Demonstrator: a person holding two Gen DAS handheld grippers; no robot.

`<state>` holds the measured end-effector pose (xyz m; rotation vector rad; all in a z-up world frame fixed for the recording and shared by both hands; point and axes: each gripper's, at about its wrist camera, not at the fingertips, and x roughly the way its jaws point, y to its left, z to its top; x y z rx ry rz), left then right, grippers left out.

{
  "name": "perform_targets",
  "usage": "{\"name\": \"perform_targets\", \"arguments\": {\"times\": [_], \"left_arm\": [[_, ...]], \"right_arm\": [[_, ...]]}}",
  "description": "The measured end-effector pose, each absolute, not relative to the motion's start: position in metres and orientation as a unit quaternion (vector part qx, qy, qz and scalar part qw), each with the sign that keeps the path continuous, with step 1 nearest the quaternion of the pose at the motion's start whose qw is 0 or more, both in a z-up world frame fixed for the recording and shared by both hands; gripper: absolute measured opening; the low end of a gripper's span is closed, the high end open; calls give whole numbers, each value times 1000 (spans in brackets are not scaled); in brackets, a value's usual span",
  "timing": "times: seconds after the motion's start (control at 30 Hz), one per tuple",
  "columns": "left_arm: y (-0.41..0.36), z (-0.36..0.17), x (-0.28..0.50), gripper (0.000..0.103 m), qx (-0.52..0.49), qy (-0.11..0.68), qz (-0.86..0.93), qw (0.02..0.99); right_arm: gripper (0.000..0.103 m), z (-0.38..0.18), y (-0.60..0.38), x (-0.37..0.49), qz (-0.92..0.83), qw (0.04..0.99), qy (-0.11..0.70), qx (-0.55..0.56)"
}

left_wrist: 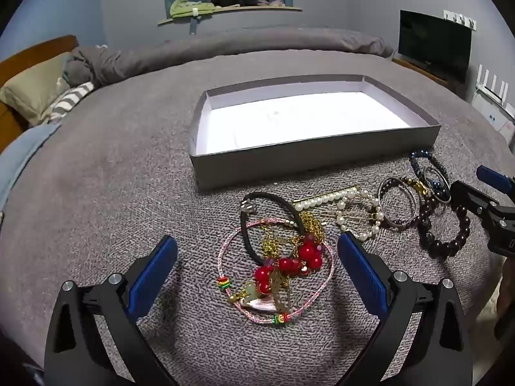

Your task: Organize jewelry

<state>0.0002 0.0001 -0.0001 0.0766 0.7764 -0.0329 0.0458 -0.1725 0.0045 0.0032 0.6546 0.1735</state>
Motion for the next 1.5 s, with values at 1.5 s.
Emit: {"name": "perform_targets", "arguments": {"times": [1.5], "left_arm": [[2, -5, 3, 101, 35, 384, -15, 922]], "right_arm": [[98, -2, -166, 50, 87, 940, 331, -7]]}}
